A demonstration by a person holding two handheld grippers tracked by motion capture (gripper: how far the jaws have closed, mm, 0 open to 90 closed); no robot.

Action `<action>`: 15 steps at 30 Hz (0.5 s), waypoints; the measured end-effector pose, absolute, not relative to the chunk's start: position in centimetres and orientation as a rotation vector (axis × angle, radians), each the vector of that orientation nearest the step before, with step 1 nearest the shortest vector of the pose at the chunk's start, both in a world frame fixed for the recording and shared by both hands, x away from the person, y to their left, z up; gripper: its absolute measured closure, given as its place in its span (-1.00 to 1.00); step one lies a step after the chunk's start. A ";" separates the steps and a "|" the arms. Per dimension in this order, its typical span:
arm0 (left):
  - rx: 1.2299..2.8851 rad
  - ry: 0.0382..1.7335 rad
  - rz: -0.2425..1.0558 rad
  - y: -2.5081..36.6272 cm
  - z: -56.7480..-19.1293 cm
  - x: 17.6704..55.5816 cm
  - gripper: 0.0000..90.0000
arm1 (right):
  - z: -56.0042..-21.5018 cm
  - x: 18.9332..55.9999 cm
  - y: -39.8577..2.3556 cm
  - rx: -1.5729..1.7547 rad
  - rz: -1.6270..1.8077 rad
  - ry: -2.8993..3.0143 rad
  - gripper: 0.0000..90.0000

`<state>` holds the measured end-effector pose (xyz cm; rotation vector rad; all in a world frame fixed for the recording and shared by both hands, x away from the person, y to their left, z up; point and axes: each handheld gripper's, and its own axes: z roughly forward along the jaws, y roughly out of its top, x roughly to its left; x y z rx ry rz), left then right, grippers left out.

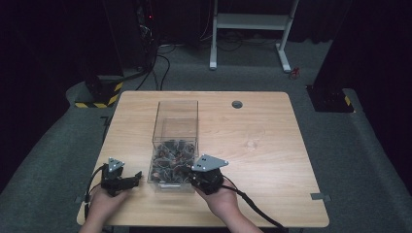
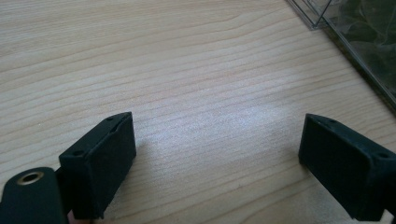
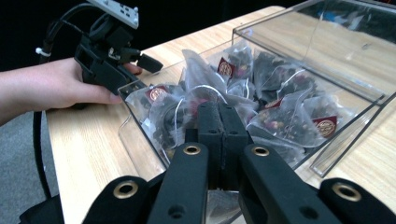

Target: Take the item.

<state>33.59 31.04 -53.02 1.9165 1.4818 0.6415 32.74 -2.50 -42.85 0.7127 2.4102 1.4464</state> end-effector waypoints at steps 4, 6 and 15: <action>1.916 1.482 0.642 31.0 -53.0 33.6 -0.75 | -42.5 32.8 -2.8 0.719 1.457 2.391 1.00; 1.916 1.482 0.641 31.0 -53.0 33.6 -0.75 | -42.4 32.8 -2.9 0.715 1.458 2.384 1.00; 1.917 1.482 0.642 31.0 -53.0 33.6 -0.75 | -41.7 32.8 -3.9 0.731 1.460 2.352 1.00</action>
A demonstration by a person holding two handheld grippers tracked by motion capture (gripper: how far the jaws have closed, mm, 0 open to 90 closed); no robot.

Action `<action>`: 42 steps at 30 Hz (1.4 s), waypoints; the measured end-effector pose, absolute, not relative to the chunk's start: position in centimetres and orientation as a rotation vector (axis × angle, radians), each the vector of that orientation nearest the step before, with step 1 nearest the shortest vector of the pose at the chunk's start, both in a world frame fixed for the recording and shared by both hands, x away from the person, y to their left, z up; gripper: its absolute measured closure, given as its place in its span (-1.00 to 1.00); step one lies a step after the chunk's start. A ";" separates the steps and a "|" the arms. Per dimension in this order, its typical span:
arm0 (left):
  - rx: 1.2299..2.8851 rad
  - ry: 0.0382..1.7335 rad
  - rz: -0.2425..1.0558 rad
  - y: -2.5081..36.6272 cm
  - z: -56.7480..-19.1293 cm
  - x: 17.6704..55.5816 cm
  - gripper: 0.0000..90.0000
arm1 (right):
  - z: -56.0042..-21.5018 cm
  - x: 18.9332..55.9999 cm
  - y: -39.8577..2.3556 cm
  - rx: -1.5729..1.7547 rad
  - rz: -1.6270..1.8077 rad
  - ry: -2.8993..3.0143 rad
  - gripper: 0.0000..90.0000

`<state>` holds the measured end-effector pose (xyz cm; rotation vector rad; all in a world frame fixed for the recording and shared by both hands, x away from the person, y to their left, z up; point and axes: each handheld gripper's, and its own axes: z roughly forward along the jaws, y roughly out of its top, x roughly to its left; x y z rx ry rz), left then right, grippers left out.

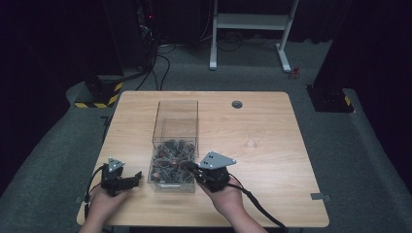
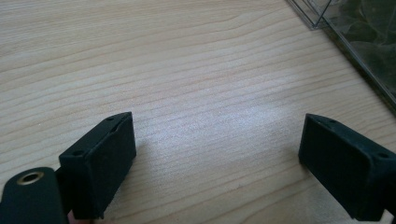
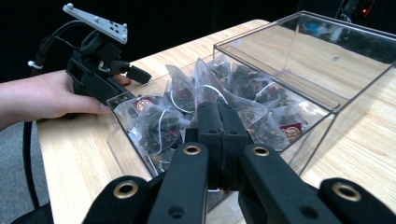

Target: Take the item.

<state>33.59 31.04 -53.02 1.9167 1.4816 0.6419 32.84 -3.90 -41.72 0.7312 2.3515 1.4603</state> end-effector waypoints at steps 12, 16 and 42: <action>1.916 1.482 0.642 31.0 -53.0 33.6 -0.75 | -41.5 32.7 -5.5 0.747 1.453 2.314 1.00; 1.916 1.482 0.642 31.0 -53.0 33.6 -0.75 | -41.6 32.8 -6.1 0.762 1.447 2.304 1.00; 1.910 1.484 0.642 31.0 -53.0 33.6 -0.75 | -42.0 33.2 -9.4 0.852 1.401 2.258 1.00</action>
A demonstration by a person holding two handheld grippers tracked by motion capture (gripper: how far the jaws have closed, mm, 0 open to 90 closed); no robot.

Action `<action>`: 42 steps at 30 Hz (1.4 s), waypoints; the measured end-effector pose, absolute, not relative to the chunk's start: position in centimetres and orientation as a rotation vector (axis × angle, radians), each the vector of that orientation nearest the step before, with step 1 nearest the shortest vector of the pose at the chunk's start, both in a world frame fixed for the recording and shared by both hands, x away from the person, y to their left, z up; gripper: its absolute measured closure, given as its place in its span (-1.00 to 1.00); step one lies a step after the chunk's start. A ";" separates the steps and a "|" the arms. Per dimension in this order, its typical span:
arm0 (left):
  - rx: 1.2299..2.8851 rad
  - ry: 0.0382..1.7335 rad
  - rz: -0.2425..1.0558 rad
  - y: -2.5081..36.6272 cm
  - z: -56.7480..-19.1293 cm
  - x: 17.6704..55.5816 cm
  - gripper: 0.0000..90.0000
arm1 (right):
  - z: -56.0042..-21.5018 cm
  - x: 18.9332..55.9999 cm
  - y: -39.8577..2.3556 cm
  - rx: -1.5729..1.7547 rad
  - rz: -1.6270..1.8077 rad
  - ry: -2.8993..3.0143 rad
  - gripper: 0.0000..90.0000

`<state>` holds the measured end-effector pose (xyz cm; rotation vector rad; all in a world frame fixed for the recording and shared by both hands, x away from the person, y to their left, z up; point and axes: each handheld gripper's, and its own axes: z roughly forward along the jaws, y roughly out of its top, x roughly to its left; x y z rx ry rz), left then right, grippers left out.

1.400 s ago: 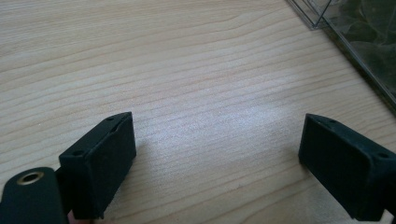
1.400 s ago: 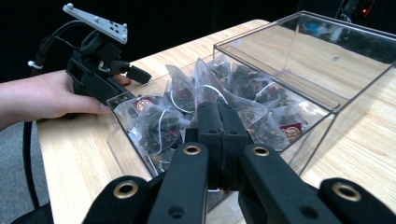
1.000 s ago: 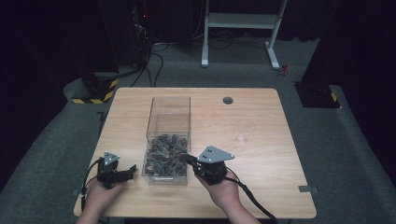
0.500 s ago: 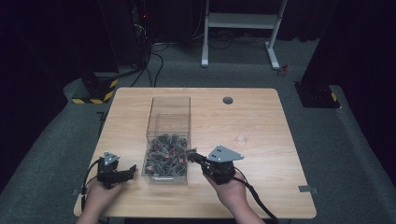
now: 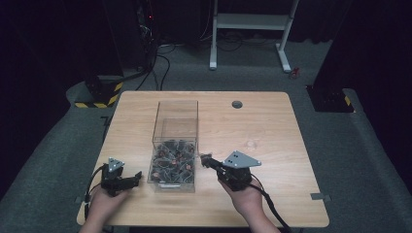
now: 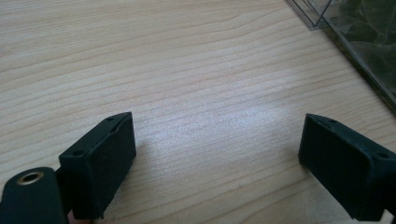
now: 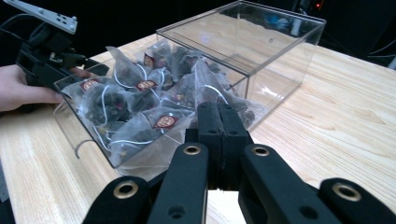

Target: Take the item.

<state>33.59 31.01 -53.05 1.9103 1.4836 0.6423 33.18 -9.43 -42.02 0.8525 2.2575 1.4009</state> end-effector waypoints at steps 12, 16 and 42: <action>1.911 1.484 0.642 31.0 -53.0 33.6 -0.75 | -42.3 33.7 -11.4 0.899 1.371 2.230 1.00; 1.911 1.484 0.642 31.0 -53.0 33.6 -0.75 | -42.5 34.0 -12.2 0.915 1.358 2.207 1.00; 1.911 1.484 0.643 31.0 -53.0 33.6 -0.75 | -44.4 35.5 -16.9 1.067 1.291 2.103 1.00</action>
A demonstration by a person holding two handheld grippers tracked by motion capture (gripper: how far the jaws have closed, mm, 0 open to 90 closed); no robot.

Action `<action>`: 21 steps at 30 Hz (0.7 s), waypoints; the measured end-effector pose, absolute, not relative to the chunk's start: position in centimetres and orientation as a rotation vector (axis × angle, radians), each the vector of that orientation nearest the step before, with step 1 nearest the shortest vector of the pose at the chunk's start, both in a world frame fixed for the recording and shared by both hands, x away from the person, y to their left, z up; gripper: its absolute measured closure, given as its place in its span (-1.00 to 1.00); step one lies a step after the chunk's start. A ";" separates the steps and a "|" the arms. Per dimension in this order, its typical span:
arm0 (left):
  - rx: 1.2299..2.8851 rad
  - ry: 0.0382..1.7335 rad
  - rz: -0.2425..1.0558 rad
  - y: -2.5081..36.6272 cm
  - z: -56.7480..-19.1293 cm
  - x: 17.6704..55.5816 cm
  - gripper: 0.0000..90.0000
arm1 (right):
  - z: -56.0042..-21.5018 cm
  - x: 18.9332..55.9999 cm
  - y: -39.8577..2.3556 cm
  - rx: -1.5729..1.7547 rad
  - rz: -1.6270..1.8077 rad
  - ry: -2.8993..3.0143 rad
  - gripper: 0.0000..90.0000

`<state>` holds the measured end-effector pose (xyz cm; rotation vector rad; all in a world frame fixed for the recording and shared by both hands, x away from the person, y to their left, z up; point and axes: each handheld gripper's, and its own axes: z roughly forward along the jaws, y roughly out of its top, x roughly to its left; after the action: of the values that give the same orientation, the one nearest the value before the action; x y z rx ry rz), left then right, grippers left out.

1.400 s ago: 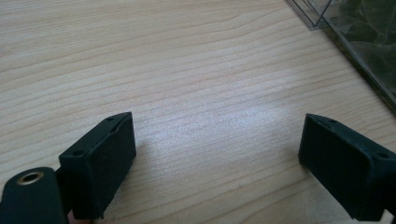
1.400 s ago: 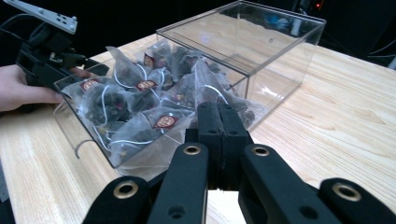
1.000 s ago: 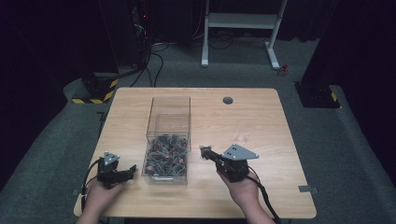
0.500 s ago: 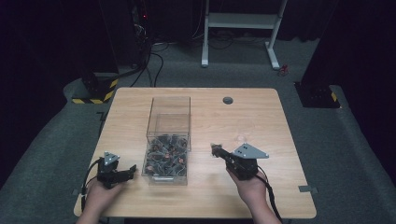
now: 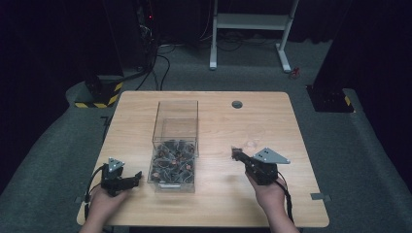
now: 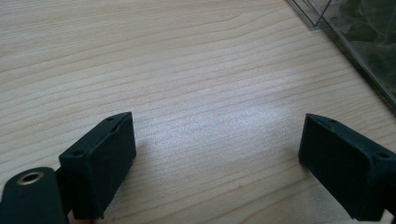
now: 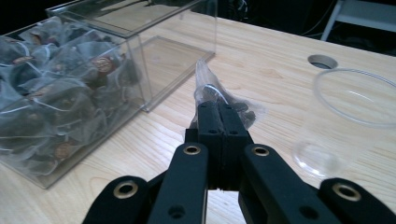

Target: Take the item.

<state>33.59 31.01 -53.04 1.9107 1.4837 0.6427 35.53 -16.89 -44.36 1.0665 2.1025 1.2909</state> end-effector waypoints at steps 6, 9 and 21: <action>1.911 1.484 0.643 31.0 -53.0 33.6 -0.75 | -44.5 35.9 -17.9 1.094 1.276 2.079 1.00; 1.911 1.483 0.642 31.0 -53.0 33.6 -0.75 | -44.5 36.1 -18.4 1.111 1.268 2.070 1.00; 1.911 1.483 0.642 31.0 -53.0 33.6 -0.75 | -44.1 36.8 -20.3 1.150 1.240 2.027 1.00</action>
<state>33.59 31.01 -53.04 1.9111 1.4835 0.6421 36.83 -20.33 -44.07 1.1502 2.0274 1.2399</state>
